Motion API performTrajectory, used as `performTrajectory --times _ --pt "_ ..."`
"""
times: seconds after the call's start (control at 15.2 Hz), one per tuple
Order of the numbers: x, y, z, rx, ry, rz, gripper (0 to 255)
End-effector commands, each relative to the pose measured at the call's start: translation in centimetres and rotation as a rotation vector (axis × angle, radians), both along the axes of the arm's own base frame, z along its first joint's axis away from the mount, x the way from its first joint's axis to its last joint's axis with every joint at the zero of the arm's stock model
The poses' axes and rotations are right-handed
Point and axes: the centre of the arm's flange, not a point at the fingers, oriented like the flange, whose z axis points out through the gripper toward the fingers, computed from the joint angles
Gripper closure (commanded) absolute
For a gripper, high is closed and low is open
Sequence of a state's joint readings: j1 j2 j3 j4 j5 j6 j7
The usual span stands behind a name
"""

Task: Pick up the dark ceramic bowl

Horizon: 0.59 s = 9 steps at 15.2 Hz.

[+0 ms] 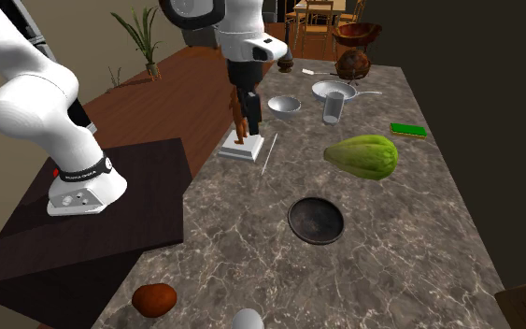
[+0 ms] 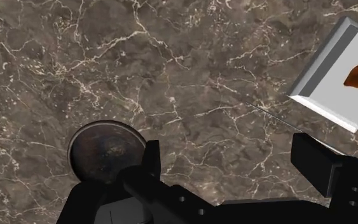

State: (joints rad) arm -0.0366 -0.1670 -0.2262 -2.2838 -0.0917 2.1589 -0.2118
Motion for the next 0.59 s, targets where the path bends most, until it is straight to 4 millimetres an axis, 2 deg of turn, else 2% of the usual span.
performTrajectory --times 0.0,0.53 --pt "2.0 -1.3 -2.0 -0.003 0.009 0.0 0" --pt "8.7 -5.3 -9.6 -0.009 0.046 0.001 0"
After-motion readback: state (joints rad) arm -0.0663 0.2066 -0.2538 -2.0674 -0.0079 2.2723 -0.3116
